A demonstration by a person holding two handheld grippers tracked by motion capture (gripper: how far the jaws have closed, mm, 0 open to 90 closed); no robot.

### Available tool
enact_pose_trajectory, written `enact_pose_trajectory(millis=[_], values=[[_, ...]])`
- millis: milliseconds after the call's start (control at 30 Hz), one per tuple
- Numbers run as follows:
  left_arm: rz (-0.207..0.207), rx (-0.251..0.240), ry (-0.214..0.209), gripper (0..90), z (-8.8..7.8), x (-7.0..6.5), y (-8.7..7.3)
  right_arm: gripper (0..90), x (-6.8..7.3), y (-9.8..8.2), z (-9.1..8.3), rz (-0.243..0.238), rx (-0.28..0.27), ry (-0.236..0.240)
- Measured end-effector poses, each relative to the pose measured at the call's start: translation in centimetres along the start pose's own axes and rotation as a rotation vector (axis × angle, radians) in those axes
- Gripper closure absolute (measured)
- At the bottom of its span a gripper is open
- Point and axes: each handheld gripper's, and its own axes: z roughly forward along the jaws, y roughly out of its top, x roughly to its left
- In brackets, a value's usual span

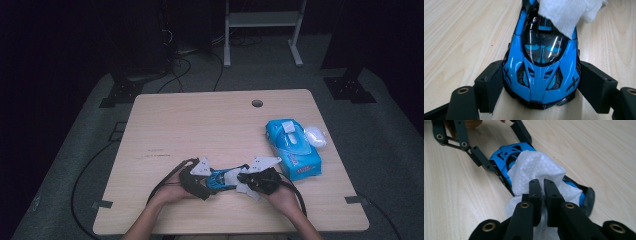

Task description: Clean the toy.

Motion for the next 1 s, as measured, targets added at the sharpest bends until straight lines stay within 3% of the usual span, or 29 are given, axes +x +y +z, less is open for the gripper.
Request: enact_pose_trajectory(millis=[33, 167, 300, 367, 533, 633, 800, 833, 1000], values=[[0.000, 0.001, 0.001, 24.7, 0.0, 0.0, 0.0, 84.9, -0.2, -0.1, 0.0, 0.021, -0.006, 0.013], [-0.007, 0.001, 0.000, 24.6, 0.0, 0.0, 0.0, 85.0, 0.4, 0.6, 0.8, 0.026, -0.030, 0.052], [-0.014, -0.003, -0.002, 24.4, 0.0, 0.0, 0.0, 85.0, 1.1, 1.5, 1.7, 0.002, -0.036, 0.086], [-0.031, -0.007, -0.014, 24.0, -0.1, 0.1, -0.1, 84.9, 1.5, 1.9, 2.1, -0.037, -0.026, 0.084], [-0.044, 0.019, -0.018, 19.8, 0.1, 0.3, -0.4, 84.9, 1.0, 1.7, 1.5, -0.023, -0.007, 0.084], [-0.025, 0.007, -0.027, 24.9, 0.1, 0.2, -0.3, 84.9, 0.7, 1.6, 1.3, -0.014, 0.003, 0.090], [-0.010, -0.001, -0.009, 23.1, 0.2, 0.1, -0.1, 85.0, 1.4, 2.3, 2.0, -0.036, 0.019, 0.108], [0.009, 0.001, 0.005, 24.4, 0.3, -0.1, 0.0, 85.0, 2.0, 2.8, 2.7, -0.053, 0.037, 0.125], [0.013, 0.002, 0.007, 25.1, 0.3, -0.2, 0.0, 85.0, 2.9, 4.0, 4.0, -0.105, 0.073, 0.128]])
